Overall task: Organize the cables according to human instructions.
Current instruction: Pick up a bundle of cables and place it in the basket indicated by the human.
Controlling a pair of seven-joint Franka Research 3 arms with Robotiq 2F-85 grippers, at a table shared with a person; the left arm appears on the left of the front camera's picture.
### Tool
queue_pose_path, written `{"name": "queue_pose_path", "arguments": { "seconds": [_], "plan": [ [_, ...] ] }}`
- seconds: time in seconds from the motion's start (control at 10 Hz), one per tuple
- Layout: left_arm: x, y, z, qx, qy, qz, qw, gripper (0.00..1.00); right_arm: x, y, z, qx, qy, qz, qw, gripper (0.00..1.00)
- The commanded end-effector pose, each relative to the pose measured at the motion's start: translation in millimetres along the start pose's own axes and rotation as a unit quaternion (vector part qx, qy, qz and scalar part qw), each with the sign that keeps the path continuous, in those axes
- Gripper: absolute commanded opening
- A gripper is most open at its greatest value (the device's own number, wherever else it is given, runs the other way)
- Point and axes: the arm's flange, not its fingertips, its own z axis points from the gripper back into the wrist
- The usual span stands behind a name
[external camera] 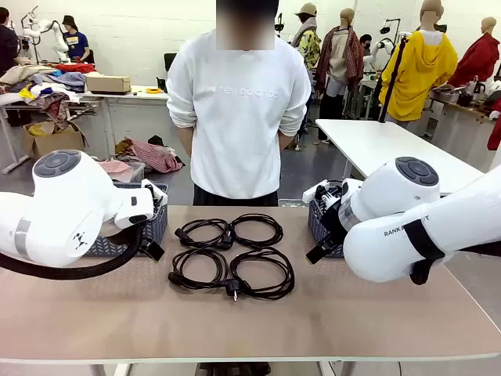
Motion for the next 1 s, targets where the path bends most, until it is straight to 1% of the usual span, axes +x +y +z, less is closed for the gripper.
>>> {"name": "queue_pose_path", "arguments": {
  "seconds": [0.0, 0.9],
  "plan": [
    [0.0, 0.0, 0.1, 0.000, 0.000, 0.000, 1.000, 1.00, 0.0, 0.0, 0.0, 0.000, 0.000, 0.000, 1.000, 1.00],
    [0.0, 0.0, 0.1, 0.000, 0.000, 0.000, 1.000, 1.00, 0.0, 0.0, 0.0, 0.000, 0.000, 0.000, 1.000, 1.00]
  ]
}}
